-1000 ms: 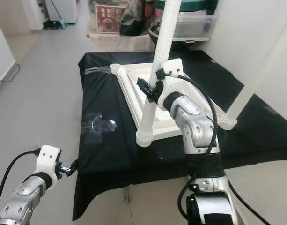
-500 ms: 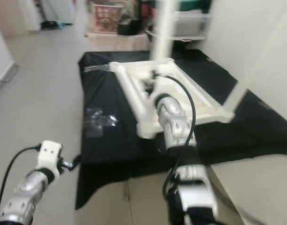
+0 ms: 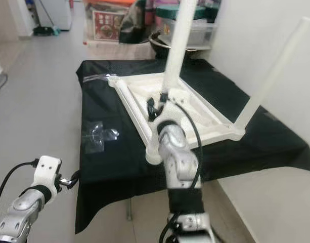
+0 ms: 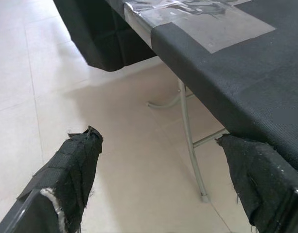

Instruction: Building children table

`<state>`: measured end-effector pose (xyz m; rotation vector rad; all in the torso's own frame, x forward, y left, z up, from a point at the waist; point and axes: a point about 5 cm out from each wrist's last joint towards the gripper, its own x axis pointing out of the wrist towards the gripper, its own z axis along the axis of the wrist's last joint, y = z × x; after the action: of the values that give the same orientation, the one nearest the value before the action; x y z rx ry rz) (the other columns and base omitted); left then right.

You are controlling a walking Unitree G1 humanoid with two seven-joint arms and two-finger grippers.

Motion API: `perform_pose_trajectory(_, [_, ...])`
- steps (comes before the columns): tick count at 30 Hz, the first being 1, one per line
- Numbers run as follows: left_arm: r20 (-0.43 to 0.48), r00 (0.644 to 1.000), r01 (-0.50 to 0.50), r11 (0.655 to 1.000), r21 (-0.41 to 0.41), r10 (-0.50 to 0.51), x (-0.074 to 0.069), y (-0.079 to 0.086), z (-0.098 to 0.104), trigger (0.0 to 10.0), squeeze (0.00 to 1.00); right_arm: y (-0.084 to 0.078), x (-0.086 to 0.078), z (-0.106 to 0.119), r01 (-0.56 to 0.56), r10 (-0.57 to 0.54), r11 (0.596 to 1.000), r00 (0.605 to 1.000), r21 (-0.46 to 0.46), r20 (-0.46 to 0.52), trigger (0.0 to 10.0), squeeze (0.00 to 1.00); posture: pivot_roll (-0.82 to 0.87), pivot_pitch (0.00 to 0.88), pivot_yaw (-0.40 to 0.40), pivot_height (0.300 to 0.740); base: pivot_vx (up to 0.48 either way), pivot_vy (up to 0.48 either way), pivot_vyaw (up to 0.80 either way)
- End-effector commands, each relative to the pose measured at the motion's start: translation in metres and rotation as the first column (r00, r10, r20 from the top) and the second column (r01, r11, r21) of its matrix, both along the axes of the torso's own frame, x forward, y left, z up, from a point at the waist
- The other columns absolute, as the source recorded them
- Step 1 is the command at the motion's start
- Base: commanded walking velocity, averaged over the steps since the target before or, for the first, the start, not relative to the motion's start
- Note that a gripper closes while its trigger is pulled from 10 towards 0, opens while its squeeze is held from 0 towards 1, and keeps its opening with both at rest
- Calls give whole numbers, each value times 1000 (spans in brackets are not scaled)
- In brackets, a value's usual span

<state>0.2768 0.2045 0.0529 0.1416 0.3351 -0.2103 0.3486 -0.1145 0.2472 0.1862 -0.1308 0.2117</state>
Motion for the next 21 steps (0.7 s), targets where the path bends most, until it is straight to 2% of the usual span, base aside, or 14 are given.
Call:
perform_pose_trajectory(1, [-8,1000,19,1000,-19,-19,-2,-8,-4,10000,0,-6,1,4,-214,214,977,977,-6,2,10000,0,19,0,-88,740,0,0,0])
perform_pose_trajectory(3, [-10,1000,20,1000,-23,-20,-3,-10,-5,10000,0,-10,-2,3,-372,373,927,928,-53,17,10000,0,25,0,-92,740,0,0,0])
perform_pose_trajectory(5, [-11,1000,20,1000,-24,-20,-3,-10,-6,10000,0,-11,-5,1,-428,431,900,902,-88,20,10000,0,25,0,-92,740,0,0,0])
perform_pose_trajectory(7, [-11,1000,21,999,-27,-21,-2,-12,-6,10000,0,-14,-4,-26,-551,549,828,834,-106,-48,10000,0,19,0,-89,740,0,0,0])
perform_pose_trajectory(8, [-8,1000,24,999,-27,-24,-1,-13,-5,10000,0,-13,2,-55,-558,543,817,829,-146,-135,10000,0,29,0,-93,740,0,0,0])
perform_pose_trajectory(11, [-5,1000,26,999,-28,-26,0,-14,-4,10000,0,-10,5,-69,-537,511,827,842,-167,-172,10000,0,38,0,-97,740,0,0,0])
perform_pose_trajectory(12, [0,1000,28,999,-27,-28,1,-14,-3,10000,0,-7,7,-78,-527,495,831,846,-176,-199,7294,0,48,0,-102,740,0,0,0])
perform_pose_trajectory(13, [0,1000,28,999,-27,-28,1,-14,-3,10000,0,-7,7,-78,-527,495,831,846,-176,-199,7294,0,48,0,-102,740,0,0,0])
perform_pose_trajectory(14, [8,1000,29,999,-26,-29,2,-14,0,10000,0,-3,7,-81,-531,499,830,843,-170,-200,3176,0,48,0,-102,740,0,0,0])
perform_pose_trajectory(15, [8,1000,29,999,-26,-29,2,-14,0,10000,0,-3,7,-81,-531,499,830,843,-170,-200,3176,0,48,0,-102,740,0,0,0])
perform_pose_trajectory(16, [17,999,30,999,-29,-29,3,-14,2,10000,0,-2,10,-80,-492,465,857,867,-155,-182,0,0,50,0,-99,740,0,0,0])
perform_pose_trajectory(17, [23,999,30,999,-30,-29,3,-13,4,10000,0,-2,13,-78,-474,451,869,877,-141,-166,0,0,50,0,-99,740,0,0,0])
perform_pose_trajectory(18, [31,999,37,999,-30,-37,1,-12,6,10000,0,-17,27,-67,-183,165,975,976,-126,-140,0,0,42,0,-97,740,0,0,0])
perform_pose_trajectory(21, [33,999,40,999,-28,-39,0,-11,6,10000,0,-24,31,-64,-69,53,990,990,-121,-133,0,0,42,0,-97,740,0,0,0])
